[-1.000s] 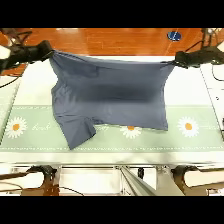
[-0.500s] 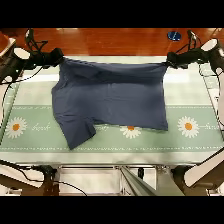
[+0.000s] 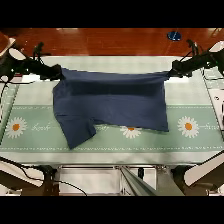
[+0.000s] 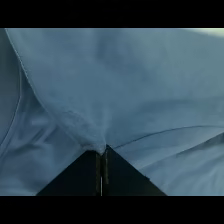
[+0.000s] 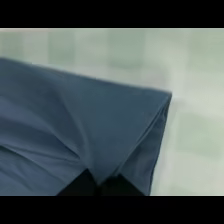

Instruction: Fold the shirts.

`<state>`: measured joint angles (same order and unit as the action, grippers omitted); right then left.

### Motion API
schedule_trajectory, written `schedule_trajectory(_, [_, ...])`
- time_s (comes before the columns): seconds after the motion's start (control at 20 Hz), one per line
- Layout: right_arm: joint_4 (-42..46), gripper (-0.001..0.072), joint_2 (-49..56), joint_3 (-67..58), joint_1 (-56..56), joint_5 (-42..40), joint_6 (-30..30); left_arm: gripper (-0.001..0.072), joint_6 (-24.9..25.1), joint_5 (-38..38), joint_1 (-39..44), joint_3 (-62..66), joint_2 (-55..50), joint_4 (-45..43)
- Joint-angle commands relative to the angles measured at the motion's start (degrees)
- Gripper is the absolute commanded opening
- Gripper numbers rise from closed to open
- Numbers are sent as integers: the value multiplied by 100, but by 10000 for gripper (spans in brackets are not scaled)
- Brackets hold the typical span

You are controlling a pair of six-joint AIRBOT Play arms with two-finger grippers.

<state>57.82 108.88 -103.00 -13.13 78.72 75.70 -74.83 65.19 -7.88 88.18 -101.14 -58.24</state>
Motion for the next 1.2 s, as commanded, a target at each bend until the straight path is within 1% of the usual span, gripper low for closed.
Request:
schedule_trajectory(0.0, [87,36,13,474,48,205,-59,14,63,588,7,-50,-264,-330])
schedule_trajectory(0.1, [98,36,13,715,94,210,-83,15,59,645,0,-50,-332,-330])
schedule_trajectory(0.15, [101,40,13,769,111,205,-81,55,-20,647,-17,-48,-332,-332])
schedule_trajectory(0.2, [103,163,11,776,120,203,-50,302,-216,673,-42,-39,-323,-332])
schedule_trajectory(0.25, [96,413,-15,763,114,212,-42,505,-345,848,-74,13,-323,-361])
schedule_trajectory(0.35, [120,411,-155,737,-15,243,22,511,-505,1375,-203,131,-291,-485])
schedule_trajectory(0.4, [127,411,-280,737,-125,317,31,511,-490,1698,-306,131,-221,-496])
schedule_trajectory(0.45, [166,411,-431,739,-256,426,31,511,-400,1980,-415,111,-127,-549])
schedule_trajectory(0.5, [249,411,-612,791,-389,483,31,510,-168,2186,-546,-17,42,-566])
schedule_trajectory(0.55, [278,411,-876,979,-544,511,20,511,-28,2234,-682,-293,262,-566])
schedule_trajectory(0.6, [271,411,-1204,1311,-688,505,-74,511,-31,2205,-861,-743,566,-538])
schedule_trajectory(0.65, [271,411,-1591,1777,-815,350,-236,510,24,2085,-1036,-1270,890,-522])
schedule_trajectory(0.7, [269,411,-2061,2406,-938,15,-343,511,131,1880,-1228,-1928,1287,-522])
schedule_trajectory(0.8, [190,411,-2994,3751,-1141,-857,-345,511,247,1351,-1648,-3222,2127,-461])
schedule_trajectory(0.95, [-398,411,-4153,5547,-1198,-1797,-365,510,258,479,-2234,-4782,3224,-7])
schedule_trajectory(1.05, [-769,411,-4500,6201,-1189,-1967,-483,511,608,166,-2369,-5421,3519,647])
schedule_trajectory(1.15, [-782,411,-4531,6380,-1189,-1906,-546,510,1043,-127,-2262,-5805,3493,1478])
